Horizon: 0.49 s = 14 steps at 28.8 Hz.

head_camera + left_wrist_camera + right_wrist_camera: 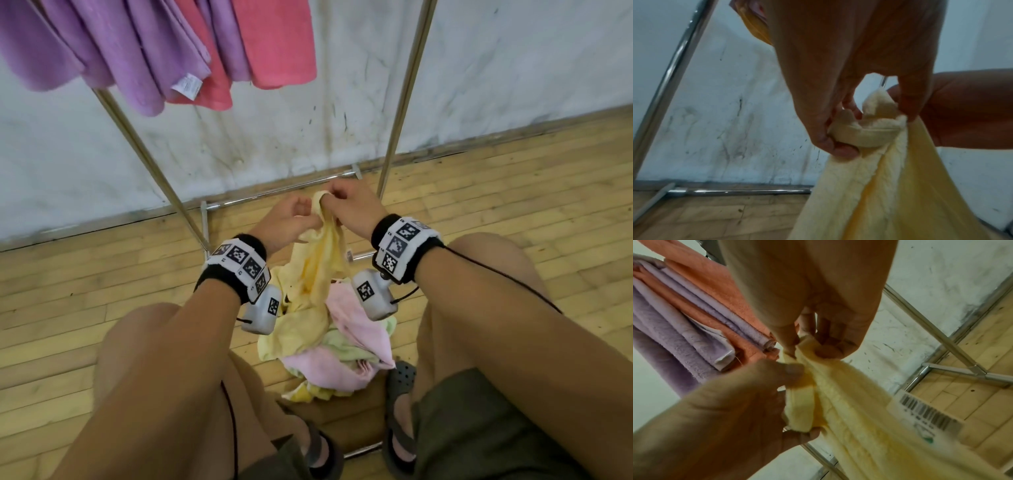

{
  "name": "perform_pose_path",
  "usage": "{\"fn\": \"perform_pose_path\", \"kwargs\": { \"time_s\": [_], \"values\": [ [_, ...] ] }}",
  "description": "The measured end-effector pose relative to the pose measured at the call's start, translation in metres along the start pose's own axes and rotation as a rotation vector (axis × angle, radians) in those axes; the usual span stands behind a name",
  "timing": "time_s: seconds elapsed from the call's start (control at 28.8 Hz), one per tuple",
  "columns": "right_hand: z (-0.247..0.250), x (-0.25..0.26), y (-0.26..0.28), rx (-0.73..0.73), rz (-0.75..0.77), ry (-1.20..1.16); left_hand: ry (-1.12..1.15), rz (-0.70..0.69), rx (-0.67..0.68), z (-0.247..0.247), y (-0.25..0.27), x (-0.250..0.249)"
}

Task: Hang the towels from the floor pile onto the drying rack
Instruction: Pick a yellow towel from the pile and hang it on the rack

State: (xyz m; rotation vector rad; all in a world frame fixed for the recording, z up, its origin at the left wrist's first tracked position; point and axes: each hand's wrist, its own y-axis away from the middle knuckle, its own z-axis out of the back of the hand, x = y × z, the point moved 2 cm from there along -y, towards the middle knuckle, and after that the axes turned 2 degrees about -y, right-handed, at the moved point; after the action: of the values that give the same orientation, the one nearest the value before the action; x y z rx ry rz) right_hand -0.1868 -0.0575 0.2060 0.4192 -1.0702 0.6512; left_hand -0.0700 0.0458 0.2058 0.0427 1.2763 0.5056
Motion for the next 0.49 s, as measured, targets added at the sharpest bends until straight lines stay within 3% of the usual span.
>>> {"fn": "perform_pose_path", "kwargs": {
  "time_s": [0.17,0.35,0.49],
  "values": [
    [-0.011,0.003,-0.006,0.046,-0.012,-0.017,-0.178,-0.09,-0.116,0.01,-0.008,0.007],
    [-0.014,-0.007,-0.014,0.093,-0.037,0.223,-0.036,-0.081,-0.245,0.018,-0.024,0.006],
    [-0.015,-0.016,-0.019,0.033,-0.091,0.327,0.024,-0.083,-0.294,0.023,-0.029,0.004]
  ]
}}
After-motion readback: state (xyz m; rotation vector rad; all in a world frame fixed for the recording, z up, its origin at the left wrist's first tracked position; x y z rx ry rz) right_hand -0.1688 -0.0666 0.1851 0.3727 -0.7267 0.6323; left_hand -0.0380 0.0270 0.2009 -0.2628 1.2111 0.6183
